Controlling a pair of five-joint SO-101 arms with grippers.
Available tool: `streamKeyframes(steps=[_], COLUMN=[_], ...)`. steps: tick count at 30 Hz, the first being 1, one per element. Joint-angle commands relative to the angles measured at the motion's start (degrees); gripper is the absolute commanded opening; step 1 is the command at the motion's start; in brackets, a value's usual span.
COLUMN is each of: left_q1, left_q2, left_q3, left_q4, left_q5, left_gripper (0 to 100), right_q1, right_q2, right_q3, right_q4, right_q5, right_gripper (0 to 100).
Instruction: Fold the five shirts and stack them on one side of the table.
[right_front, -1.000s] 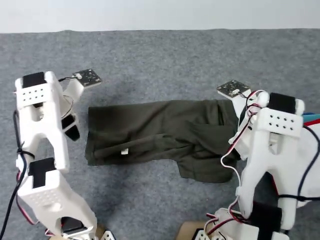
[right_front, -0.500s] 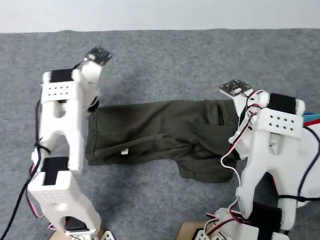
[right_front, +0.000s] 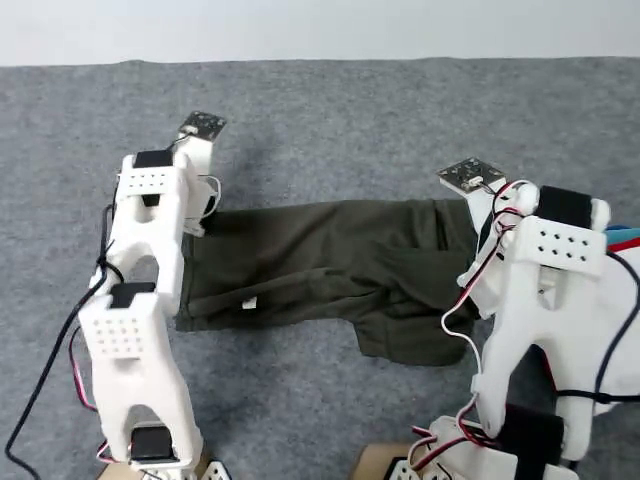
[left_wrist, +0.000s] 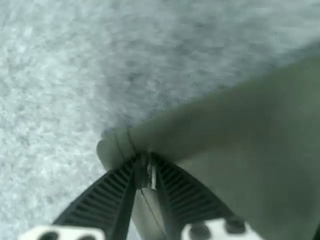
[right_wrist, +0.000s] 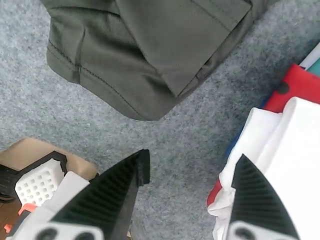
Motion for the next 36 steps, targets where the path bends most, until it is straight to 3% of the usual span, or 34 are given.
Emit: streamKeyframes(steps=[1,6,16,21,28,36], left_q1=[-1.6,-1.7,0.1,0.0,2.4,6.3], left_q2=[4.7,13.5,21.0,20.1,12.0,-11.4], left_q3=[-12.1,-27.9,-57.8,-64.5,-57.8,-32.5], left_q4=[1.8,3.7,22.3,24.4,24.5,24.4], left_q5=[0.4,0.1,-2.7,-2.3,-2.3,-2.2], left_gripper=[2,2,2,3,3,0], right_q1=[-0.7,-0.4,-0.2,-0.2,-1.5,-3.2], right_q2=[-2.1,-2.1,-2.2,-2.3,-2.1,-2.7], right_q3=[-0.4,-0.3,-0.3,-0.3,-0.4,-0.4], right_q4=[2.0,2.0,2.0,2.0,2.0,2.2], right_q5=[-0.4,-0.4,-0.4,-0.4,-1.2,-10.9], right_gripper=[27.4,27.4,27.4,27.4,27.4,27.3])
